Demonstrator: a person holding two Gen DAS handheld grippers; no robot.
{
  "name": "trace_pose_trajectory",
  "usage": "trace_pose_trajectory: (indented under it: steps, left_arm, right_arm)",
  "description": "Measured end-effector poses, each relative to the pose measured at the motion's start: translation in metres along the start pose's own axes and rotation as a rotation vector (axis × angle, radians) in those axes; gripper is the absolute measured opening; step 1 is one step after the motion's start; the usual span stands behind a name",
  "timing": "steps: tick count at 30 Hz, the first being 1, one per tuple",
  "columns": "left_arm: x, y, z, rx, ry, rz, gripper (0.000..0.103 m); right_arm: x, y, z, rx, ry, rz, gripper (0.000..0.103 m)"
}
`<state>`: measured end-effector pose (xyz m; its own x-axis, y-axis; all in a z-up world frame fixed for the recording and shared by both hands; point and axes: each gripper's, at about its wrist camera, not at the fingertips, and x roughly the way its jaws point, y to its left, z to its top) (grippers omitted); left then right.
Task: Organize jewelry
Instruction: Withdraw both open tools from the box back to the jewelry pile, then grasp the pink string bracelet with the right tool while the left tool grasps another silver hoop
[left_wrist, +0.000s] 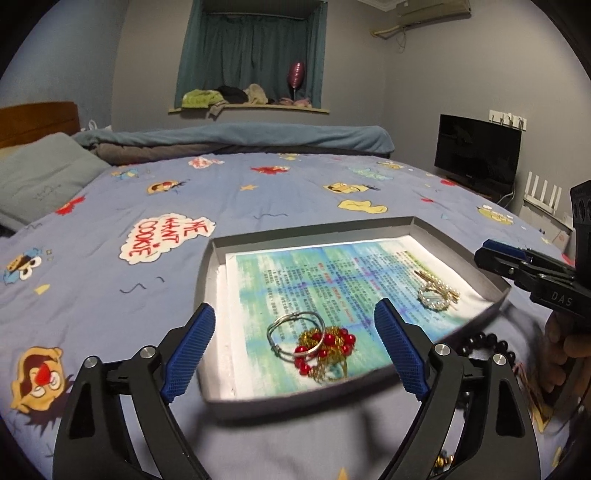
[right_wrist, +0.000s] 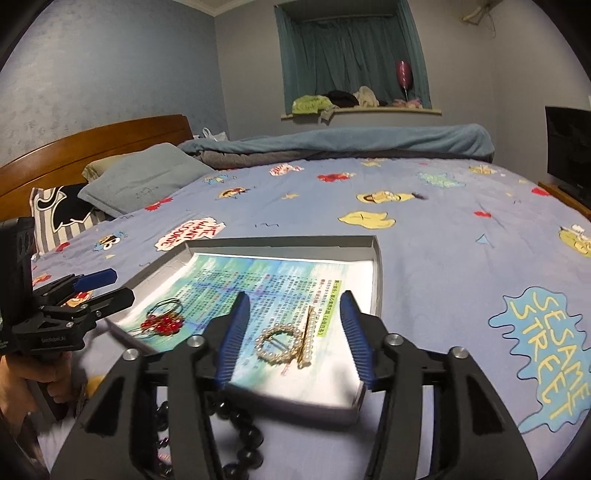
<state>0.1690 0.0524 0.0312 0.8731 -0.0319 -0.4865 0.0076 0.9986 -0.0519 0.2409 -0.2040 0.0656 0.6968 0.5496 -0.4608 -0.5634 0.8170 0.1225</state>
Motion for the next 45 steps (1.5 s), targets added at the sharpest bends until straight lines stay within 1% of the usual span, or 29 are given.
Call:
trace_pose_trajectory:
  steps: [9, 12, 19, 25, 31, 34, 37, 43, 45]
  left_arm:
    - [-0.023, 0.01, -0.012, -0.007, -0.011, -0.013, 0.089]
    - [-0.031, 0.014, -0.017, -0.013, -0.011, -0.035, 0.089]
    - [-0.047, 0.015, -0.032, 0.017, -0.002, -0.053, 0.089]
    - [-0.061, 0.017, -0.047, -0.011, 0.025, -0.092, 0.089]
    - [-0.078, 0.008, -0.068, 0.016, 0.061, -0.133, 0.089]
    - [-0.083, 0.002, -0.079, 0.046, 0.086, -0.13, 0.089]
    - [-0.082, -0.002, -0.085, 0.057, 0.108, -0.13, 0.089]
    - [-0.078, -0.006, -0.089, 0.066, 0.14, -0.136, 0.088]
    - [-0.075, -0.009, -0.092, 0.072, 0.158, -0.141, 0.087]
  right_arm:
    - [-0.026, 0.011, -0.016, -0.036, 0.003, 0.002, 0.052]
    - [-0.034, 0.011, -0.021, -0.037, 0.006, 0.003, 0.052]
    - [-0.05, 0.01, -0.036, -0.028, 0.019, 0.012, 0.053]
    - [-0.063, 0.017, -0.052, -0.043, 0.049, 0.029, 0.053]
    - [-0.065, 0.028, -0.068, -0.083, 0.102, 0.049, 0.053]
    - [-0.064, 0.032, -0.073, -0.094, 0.121, 0.058, 0.053]
    - [-0.064, 0.034, -0.075, -0.102, 0.13, 0.064, 0.053]
    - [-0.064, 0.038, -0.079, -0.108, 0.142, 0.071, 0.052]
    - [-0.063, 0.039, -0.079, -0.107, 0.148, 0.075, 0.052]
